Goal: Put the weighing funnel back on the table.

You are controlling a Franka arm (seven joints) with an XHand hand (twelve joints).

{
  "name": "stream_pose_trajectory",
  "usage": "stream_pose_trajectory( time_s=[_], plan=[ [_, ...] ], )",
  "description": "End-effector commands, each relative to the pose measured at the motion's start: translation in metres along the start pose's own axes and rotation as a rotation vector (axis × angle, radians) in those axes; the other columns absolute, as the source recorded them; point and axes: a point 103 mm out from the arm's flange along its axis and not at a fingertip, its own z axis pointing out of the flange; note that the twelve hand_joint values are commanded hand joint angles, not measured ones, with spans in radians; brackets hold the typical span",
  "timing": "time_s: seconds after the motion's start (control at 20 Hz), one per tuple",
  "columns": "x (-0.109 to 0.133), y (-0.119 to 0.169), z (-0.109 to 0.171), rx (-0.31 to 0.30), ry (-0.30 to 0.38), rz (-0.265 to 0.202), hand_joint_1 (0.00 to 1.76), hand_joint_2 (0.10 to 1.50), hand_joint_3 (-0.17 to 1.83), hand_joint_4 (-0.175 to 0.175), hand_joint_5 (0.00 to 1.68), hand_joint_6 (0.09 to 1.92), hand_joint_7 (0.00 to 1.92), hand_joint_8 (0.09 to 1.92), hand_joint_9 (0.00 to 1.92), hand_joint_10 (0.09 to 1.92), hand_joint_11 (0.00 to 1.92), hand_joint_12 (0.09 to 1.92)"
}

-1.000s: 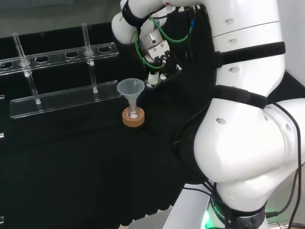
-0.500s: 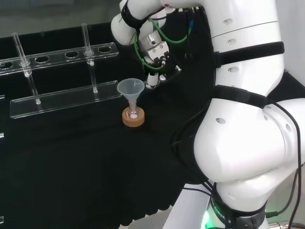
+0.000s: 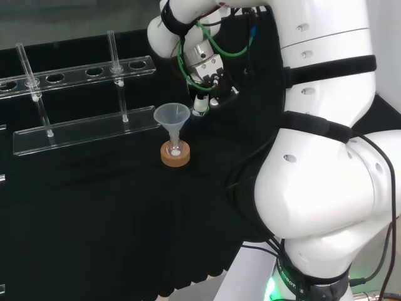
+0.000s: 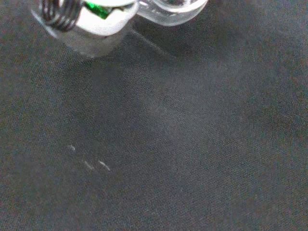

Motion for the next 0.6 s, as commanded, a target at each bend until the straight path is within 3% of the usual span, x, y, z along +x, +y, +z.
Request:
stream_pose_trajectory(
  time_s=[0.05,0.25,0.6],
  plan=[
    [-0.004,-0.005,0.000,0.001,0.021,-0.017,0.94,0.67,0.49,-0.013,0.64,0.69,0.40,0.67,0.85,0.33,0.70,1.10],
    [-0.004,-0.014,-0.001,-0.024,0.020,-0.028,0.88,0.62,0.50,-0.023,0.42,0.50,0.31,0.67,0.74,0.40,0.59,1.18],
    [-0.010,-0.043,-0.014,-0.078,0.044,-0.010,0.80,0.61,0.46,-0.020,0.39,0.30,0.24,0.65,0.60,0.53,0.42,1.28]
  ],
)
